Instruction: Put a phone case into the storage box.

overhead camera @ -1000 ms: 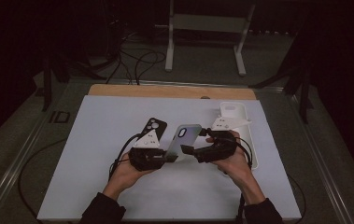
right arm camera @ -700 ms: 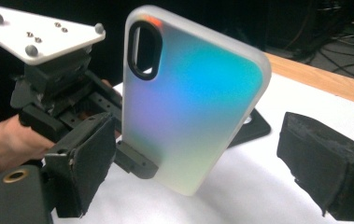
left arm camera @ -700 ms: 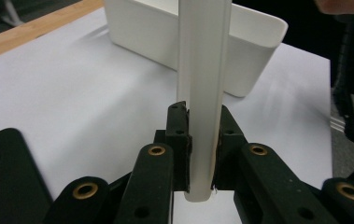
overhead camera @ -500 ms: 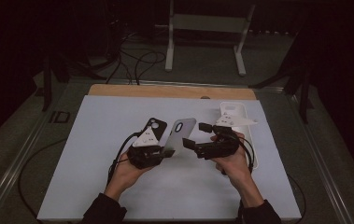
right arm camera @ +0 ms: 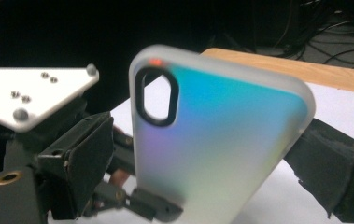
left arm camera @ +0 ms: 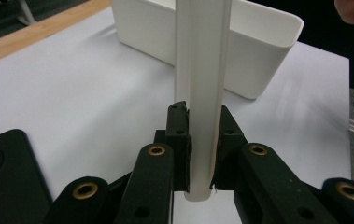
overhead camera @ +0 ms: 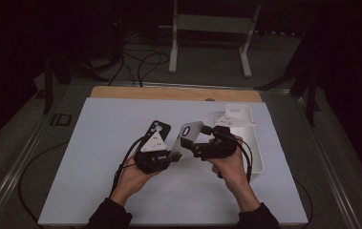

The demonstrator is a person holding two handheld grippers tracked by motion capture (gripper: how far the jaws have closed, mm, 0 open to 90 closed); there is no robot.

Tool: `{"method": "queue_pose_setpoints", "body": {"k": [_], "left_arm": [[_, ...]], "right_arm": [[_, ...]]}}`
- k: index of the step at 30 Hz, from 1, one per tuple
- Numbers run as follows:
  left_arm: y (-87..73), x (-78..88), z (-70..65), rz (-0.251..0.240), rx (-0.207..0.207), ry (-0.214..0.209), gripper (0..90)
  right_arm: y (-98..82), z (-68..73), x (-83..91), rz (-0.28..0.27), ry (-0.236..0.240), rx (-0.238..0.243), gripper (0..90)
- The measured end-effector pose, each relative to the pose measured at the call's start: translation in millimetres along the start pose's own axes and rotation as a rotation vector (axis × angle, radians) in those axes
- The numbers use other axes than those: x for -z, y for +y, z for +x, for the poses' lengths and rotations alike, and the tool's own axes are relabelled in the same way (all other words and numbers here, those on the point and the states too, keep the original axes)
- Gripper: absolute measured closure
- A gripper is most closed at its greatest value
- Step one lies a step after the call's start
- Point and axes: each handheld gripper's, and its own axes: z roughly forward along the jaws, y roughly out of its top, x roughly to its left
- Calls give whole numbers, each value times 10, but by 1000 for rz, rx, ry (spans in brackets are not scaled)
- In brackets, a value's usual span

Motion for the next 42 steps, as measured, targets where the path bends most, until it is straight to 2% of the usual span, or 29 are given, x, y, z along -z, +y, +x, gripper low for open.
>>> {"method": "queue_pose_setpoints", "body": {"k": [6,9,12,21,31,36,37,39,40,42], "left_arm": [[7,-54,-46,4,-1,-11,810],[6,-68,-58,6,4,-14,810],[1,-77,-57,5,9,-20,810],[6,-105,-70,7,13,-34,809],[6,-88,-68,3,-2,-11,806],[0,-31,-66,-3,-1,6,748],[0,-31,-66,-3,-1,6,685],[-18,21,-49,-6,7,12,685],[-28,43,-39,-3,10,18,590],[-55,90,-23,-5,18,31,526]], "right_arm": [[15,51,-44,-10,-41,9,104],[17,70,-59,-24,-69,15,141],[18,69,-58,-38,-68,3,159],[21,81,-90,-49,-83,12,158],[30,112,-78,-49,-91,45,170],[39,115,-78,-43,-95,52,171],[39,115,-78,-43,-95,52,171],[38,107,-77,-42,-94,50,171],[40,93,-69,-43,-100,51,171],[44,83,-64,-44,-106,46,171]]}}
